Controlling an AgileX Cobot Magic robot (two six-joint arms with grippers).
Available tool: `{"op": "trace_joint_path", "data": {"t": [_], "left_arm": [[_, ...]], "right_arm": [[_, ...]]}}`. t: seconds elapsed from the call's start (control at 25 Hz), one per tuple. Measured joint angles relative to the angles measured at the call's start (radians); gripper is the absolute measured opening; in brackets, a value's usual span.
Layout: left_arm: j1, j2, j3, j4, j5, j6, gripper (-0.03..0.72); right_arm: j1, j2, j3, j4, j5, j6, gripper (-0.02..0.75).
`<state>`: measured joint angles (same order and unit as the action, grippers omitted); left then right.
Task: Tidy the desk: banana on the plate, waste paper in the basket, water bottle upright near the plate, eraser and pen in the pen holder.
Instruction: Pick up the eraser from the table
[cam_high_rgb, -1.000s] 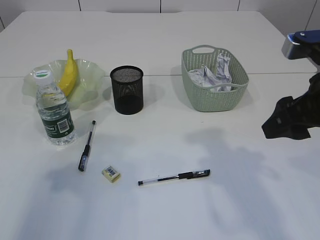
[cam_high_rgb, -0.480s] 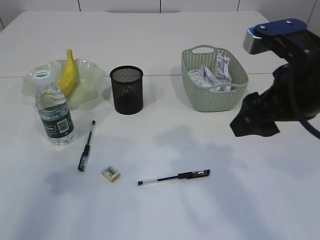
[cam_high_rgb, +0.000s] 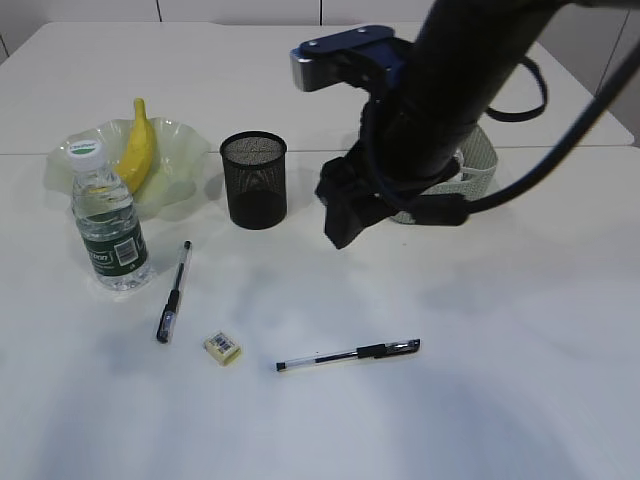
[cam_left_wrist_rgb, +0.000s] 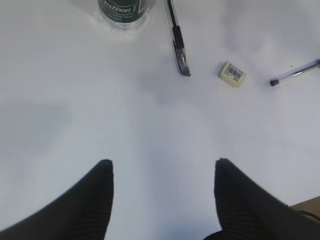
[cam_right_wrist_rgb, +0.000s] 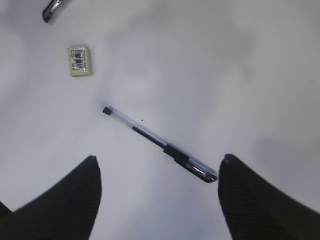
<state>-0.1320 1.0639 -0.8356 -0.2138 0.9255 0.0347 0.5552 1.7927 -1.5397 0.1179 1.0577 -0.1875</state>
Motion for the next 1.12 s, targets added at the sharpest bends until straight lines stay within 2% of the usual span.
{"op": "trace_joint_path", "data": {"t": [0.32, 0.52, 0.84, 1.12], "left_arm": [[0.000, 0.000, 0.000, 0.001, -0.028, 0.000, 0.454], [0.000, 0.000, 0.000, 0.001, -0.036, 0.000, 0.454], [0.000, 0.000, 0.000, 0.001, -0.057, 0.000, 0.454], [0.000, 0.000, 0.000, 0.004, -0.074, 0.000, 0.454]], "right_arm": [[0.126, 0.191, -0.142, -0.054, 0.020, 0.056, 0.541], [0.173, 0.289, -0.204, -0.071, 0.024, 0.103, 0.533], [0.194, 0.413, -0.365, -0.071, 0.056, 0.126, 0.510], [0.201, 0.477, -0.431, -0.032, 0.083, 0.131, 0.509]]}}
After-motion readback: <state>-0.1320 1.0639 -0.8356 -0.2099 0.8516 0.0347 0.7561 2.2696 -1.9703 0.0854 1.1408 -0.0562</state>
